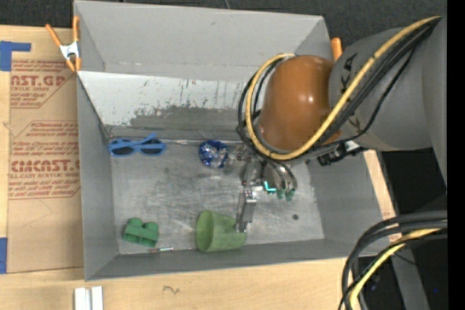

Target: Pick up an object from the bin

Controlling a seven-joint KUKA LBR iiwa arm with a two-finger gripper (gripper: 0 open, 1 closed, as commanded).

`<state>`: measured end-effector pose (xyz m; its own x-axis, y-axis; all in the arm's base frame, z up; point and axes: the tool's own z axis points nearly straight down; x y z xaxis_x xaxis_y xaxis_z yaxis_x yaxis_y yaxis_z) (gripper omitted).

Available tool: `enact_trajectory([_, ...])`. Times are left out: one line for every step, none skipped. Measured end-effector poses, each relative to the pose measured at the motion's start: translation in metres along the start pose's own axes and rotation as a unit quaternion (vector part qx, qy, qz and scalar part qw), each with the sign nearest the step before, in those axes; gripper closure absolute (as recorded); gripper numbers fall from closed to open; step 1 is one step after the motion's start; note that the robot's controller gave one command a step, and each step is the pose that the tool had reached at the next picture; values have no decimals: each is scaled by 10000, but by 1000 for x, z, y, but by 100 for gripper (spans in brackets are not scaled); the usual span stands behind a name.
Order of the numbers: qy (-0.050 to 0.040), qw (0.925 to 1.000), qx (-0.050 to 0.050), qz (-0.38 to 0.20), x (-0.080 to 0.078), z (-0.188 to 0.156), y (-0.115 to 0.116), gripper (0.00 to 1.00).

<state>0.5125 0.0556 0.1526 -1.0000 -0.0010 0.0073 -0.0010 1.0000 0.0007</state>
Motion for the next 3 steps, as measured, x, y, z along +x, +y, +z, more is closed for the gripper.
enact_trajectory([-4, 9998, 0, -215, 32, 37, 25, 0])
enact_trajectory([-158, 9996, -19, -233, 24, 79, 29, 0])
enact_trajectory([-174, 9996, -22, -233, 23, 77, 29, 100])
